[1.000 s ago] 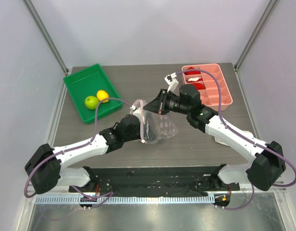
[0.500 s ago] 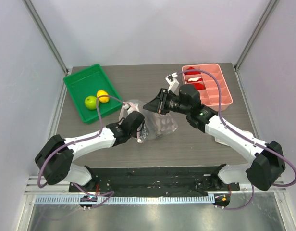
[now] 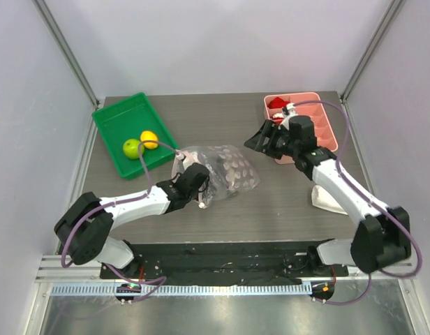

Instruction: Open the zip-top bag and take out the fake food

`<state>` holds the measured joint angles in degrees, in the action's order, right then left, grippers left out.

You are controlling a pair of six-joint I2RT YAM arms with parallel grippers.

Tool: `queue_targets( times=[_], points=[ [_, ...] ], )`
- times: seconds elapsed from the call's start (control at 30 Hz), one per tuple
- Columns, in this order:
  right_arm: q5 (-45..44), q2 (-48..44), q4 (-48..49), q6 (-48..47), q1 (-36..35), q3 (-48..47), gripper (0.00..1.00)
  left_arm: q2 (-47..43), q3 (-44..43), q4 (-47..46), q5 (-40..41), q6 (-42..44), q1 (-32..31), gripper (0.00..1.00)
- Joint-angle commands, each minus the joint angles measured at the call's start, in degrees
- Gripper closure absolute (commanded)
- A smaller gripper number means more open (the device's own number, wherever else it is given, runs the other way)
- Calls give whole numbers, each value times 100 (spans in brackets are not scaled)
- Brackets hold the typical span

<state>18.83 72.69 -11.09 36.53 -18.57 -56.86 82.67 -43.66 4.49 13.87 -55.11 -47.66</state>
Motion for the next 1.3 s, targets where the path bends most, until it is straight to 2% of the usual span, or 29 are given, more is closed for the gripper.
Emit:
queue_targets(
  times=[0.0,0.07,0.17,0.33,0.47,0.6,0.8,0.87,0.97,1.27],
  points=[
    [-143,1175,466,-243,-33,70,29,20,94,-598,2,-61,73,71],
    [-299,1545,828,-269,-42,-139,38,56,129,-756,11,-61,90,70],
    [-529,2310,880,-516,19,-526,42,38,226,-984,-76,-52,116,67],
    [208,3259,1381,-367,-6,-879,55,222,183,-1354,-191,-52,301,64],
    [139,3357,1408,-384,-50,-818,56,591,-1,-1661,-384,9,485,64],
    [446,3498,1416,-270,-50,-818,57,1162,-274,-1978,-560,202,538,62],
    [657,3472,1496,-234,-156,-616,65,1445,-292,-2611,-719,440,538,59],
    [753,3437,1496,-217,-173,-546,67,1392,-222,-2751,-710,449,538,51],
    [920,3384,1522,-103,-252,-405,70,1444,-204,-2813,-797,449,599,44],
    [1413,3314,1997,398,-349,78,74,1998,-494,-2848,-1290,326,714,39]
  ],
)
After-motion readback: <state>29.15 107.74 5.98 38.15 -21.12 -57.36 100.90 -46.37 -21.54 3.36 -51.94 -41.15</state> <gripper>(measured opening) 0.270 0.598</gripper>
